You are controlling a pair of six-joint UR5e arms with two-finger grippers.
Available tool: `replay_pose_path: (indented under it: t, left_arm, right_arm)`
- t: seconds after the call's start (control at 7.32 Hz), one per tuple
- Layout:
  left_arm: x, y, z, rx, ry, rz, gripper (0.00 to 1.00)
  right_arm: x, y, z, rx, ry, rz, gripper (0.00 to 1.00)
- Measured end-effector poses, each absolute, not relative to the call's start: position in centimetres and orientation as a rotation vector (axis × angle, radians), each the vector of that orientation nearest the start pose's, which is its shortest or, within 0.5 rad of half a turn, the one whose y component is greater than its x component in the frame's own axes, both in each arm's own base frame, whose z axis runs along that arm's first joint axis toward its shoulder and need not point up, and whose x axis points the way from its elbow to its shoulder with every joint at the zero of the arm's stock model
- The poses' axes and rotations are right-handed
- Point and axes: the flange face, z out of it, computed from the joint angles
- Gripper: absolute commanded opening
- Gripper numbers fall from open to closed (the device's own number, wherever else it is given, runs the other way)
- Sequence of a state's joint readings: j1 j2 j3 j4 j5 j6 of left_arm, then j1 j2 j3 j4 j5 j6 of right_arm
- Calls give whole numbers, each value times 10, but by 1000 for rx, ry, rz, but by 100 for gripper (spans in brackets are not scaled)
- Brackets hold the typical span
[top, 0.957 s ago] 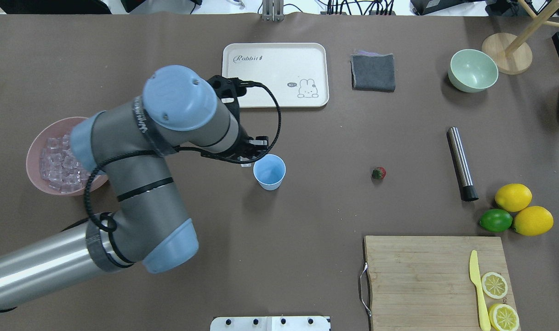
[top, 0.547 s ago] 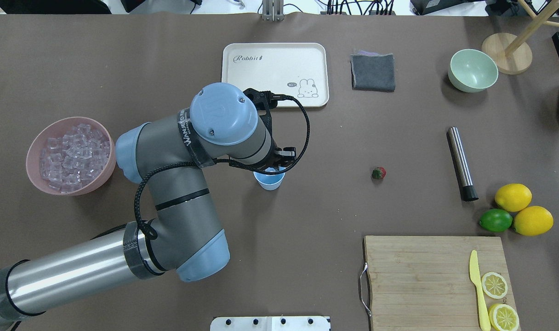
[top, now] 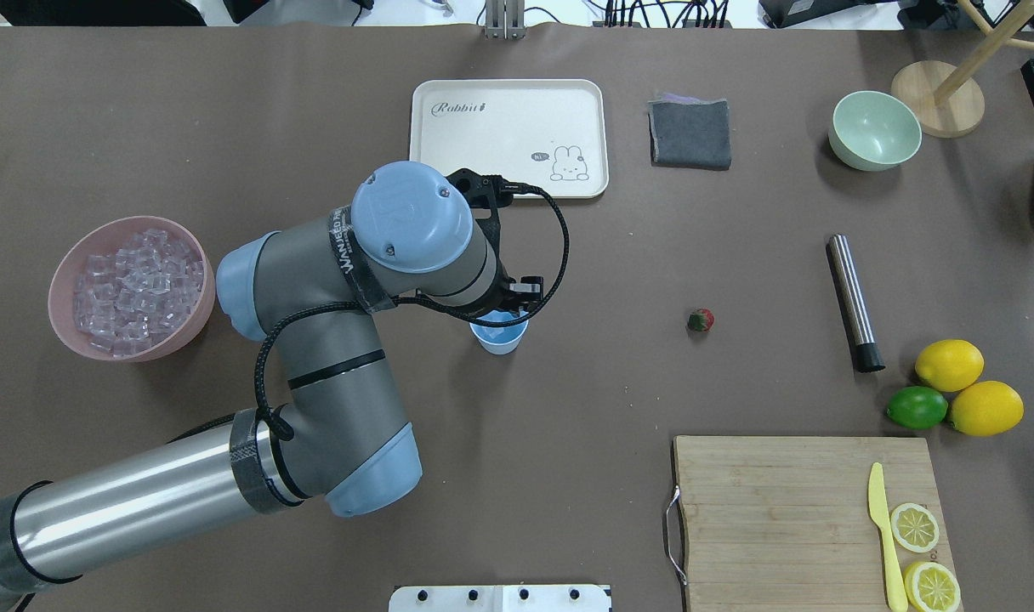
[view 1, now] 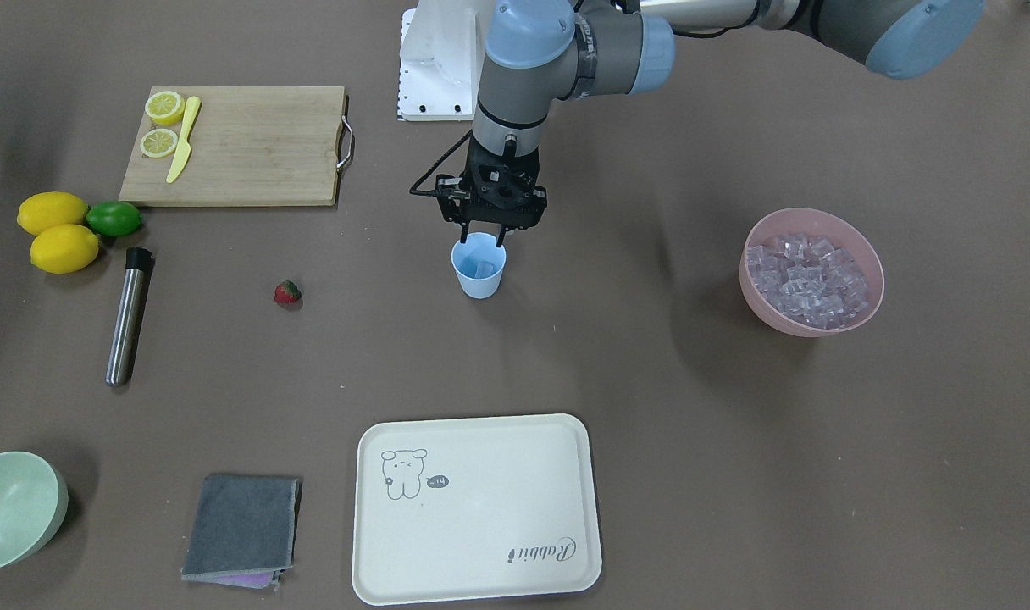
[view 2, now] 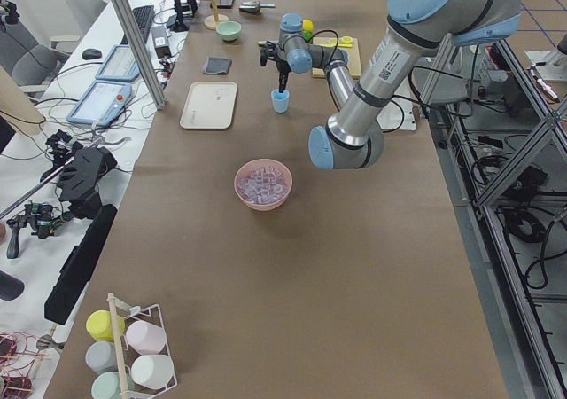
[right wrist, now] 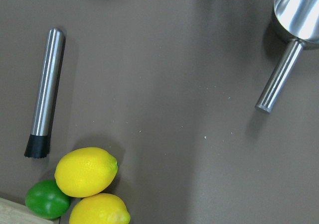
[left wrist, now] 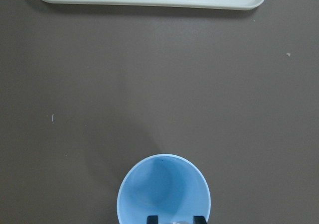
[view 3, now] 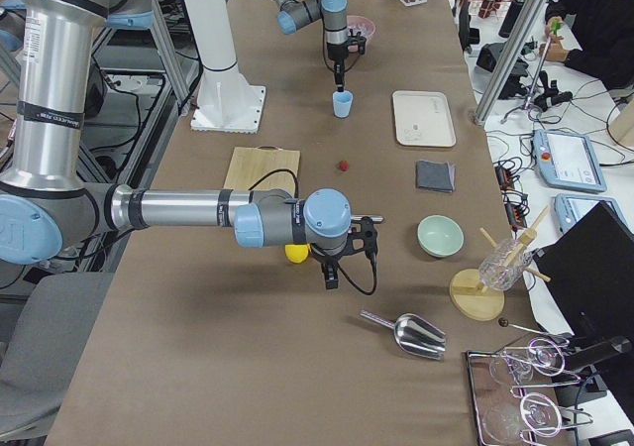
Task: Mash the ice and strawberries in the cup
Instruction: 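Move the left gripper back over the pink bowl of ice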
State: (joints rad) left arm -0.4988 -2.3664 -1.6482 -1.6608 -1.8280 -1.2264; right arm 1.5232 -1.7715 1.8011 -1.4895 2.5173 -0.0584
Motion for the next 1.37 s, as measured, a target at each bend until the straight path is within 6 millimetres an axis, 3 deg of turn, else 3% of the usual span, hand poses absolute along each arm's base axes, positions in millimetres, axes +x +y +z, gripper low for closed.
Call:
replay_pose_path:
  t: [0.27,0.41,0.82,1.23,1.37]
  left_arm:
    - [548,-428,134,183,975,-21,97]
    - [528,-433,148,184,960,-39,97]
    - [425,-447,220,245,819,20,95]
    - [318,-447,322,280,659,119,91]
    - [303,-446,352,279,634,132,89]
  right_arm:
    - [31,-415,614,106,-946,-155,100]
    - [29,-416,614,105,-945,-159,100]
    - [27,-416,614,102,-944,-163,100]
    - [26,-415,618,93,-945,-163,100]
    - [26,-415,618,92,-946,-163,100]
